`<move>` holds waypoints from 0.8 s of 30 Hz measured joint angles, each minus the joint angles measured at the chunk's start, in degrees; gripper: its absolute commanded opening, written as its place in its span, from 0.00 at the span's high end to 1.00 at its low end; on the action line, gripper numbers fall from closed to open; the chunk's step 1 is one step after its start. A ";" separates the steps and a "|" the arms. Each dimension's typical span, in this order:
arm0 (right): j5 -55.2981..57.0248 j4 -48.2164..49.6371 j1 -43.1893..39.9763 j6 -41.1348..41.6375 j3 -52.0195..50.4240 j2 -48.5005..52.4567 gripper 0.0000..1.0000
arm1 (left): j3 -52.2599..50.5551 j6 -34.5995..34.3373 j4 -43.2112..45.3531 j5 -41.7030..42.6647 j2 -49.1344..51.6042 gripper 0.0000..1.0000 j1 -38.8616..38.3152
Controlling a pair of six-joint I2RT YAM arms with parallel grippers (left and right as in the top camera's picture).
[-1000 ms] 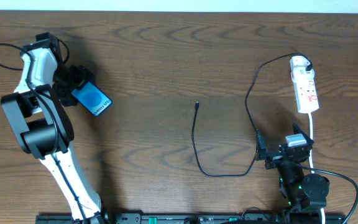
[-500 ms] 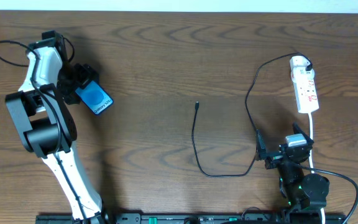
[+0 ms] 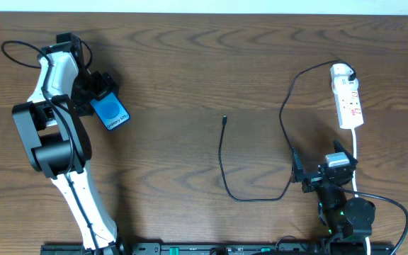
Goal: Plug charger to phone and switch on socket
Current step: 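Lift the phone with the left gripper and tilt it upright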
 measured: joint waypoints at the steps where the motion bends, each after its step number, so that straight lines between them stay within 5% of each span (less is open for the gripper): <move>1: 0.00 0.02 0.00 0.00 0.00 0.00 0.01 | 0.00 0.11 -0.04 0.00 -0.02 0.07 0.00; 24: 0.00 0.00 0.02 0.00 0.00 0.00 0.01 | -3.04 3.98 1.97 -2.19 -1.42 0.10 -1.25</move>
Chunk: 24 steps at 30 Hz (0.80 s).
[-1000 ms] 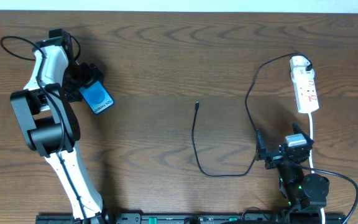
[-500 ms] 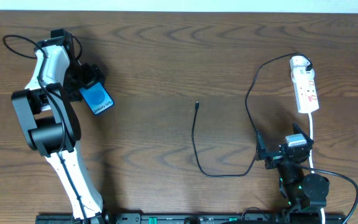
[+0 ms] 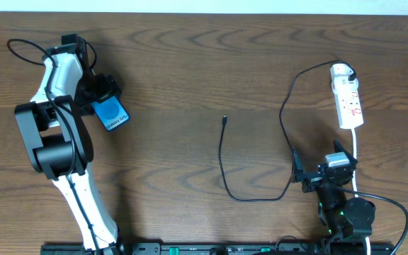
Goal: Plug charger to phone and switch on socket
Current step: 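Lift the phone with the left gripper and tilt it upright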
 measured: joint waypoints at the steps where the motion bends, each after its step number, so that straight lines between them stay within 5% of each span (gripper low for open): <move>1: 0.00 0.00 -0.02 0.00 0.00 0.00 0.01 | -0.35 -0.24 0.42 -0.07 -0.17 0.11 -0.04; 24: 0.00 0.00 -0.02 0.00 0.00 -0.02 0.01 | -1.49 -9.99 1.90 -1.05 -0.76 0.20 -0.04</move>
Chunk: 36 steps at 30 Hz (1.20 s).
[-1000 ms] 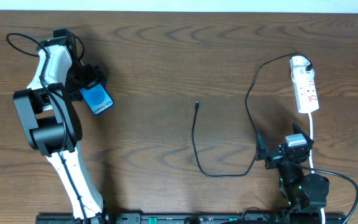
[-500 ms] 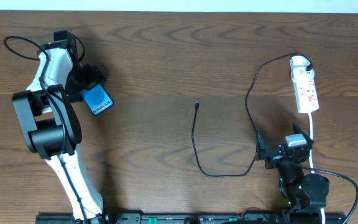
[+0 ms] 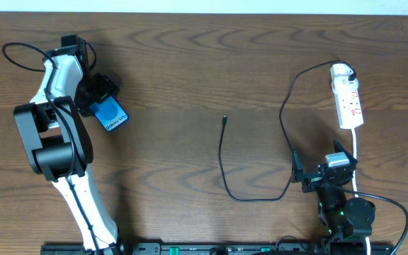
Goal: Plug charger to phone and switch on socket
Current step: 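Lift the phone with the left gripper and tilt it upright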
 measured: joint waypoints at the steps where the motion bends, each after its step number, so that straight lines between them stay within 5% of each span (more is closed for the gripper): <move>1: 0.00 0.00 0.00 0.00 0.00 0.00 0.01 | 0.00 -0.11 0.00 0.00 0.00 0.20 0.00; 36: 0.00 0.02 0.00 0.00 0.00 0.02 0.01 | -0.85 -0.31 -5.92 3.30 -1.84 0.24 -0.55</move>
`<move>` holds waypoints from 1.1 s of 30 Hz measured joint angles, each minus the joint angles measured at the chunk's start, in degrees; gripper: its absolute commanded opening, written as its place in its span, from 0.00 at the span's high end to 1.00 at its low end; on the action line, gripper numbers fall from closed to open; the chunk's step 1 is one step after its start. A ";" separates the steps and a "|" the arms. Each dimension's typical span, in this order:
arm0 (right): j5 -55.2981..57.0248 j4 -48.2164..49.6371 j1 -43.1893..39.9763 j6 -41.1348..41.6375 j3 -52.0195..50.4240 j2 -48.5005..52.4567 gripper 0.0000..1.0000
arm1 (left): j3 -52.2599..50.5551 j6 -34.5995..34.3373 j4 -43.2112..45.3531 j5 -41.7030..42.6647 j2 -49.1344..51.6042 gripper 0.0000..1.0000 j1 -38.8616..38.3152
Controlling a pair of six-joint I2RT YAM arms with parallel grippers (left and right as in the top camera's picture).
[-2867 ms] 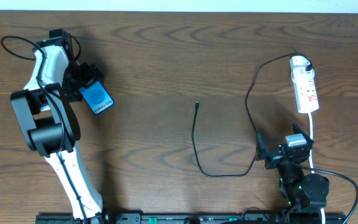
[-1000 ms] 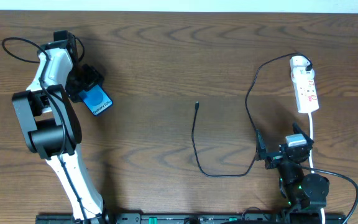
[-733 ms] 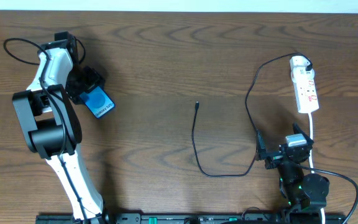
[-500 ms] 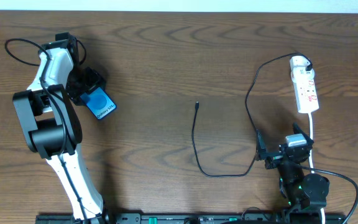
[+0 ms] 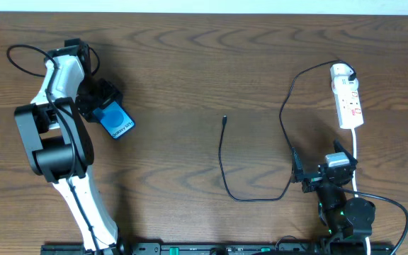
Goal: Plug charger to phone and switch on socket
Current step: 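Lift the phone with the left gripper and tilt it upright, then carry the held phone rightward toward the table center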
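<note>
A blue phone (image 5: pixel 116 122) lies at the left of the wooden table, its upper end under the fingers of my left gripper (image 5: pixel 99 99), which looks shut on it. The black charger cable (image 5: pixel 222 164) curves across the middle, its free plug tip (image 5: pixel 224 119) pointing up. The cable's other end runs to the white socket strip (image 5: pixel 347 104) at the far right, where the charger head (image 5: pixel 341 70) sits plugged in. My right gripper (image 5: pixel 299 177) rests low at the right, next to the cable's bend; its jaws are too small to read.
A white lead (image 5: pixel 355 152) runs down from the socket strip past the right arm's base (image 5: pixel 346 212). A thin black wire loops at the top left by the left arm (image 5: pixel 54 120). The table's near edge carries a black rail (image 5: pixel 190 248).
The phone has shifted down and right and turned a little further, with my left gripper still on its upper end. The cable, socket strip and right arm are unchanged.
My left gripper stayed at the phone's upper end throughout. The phone lay near the arm at first, moved slightly between the earlier moments, and now sits lower and further right. The right arm and the cable have stayed still.
</note>
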 measured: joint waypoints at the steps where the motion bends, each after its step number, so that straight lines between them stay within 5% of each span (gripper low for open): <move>1: 0.00 -0.02 0.00 0.00 0.00 0.00 0.01 | 0.00 0.00 -0.02 0.39 -0.39 0.24 0.00; 33: 0.00 -0.02 0.02 0.00 0.00 0.00 0.01 | -0.22 0.20 -4.61 9.84 -2.12 0.24 -3.48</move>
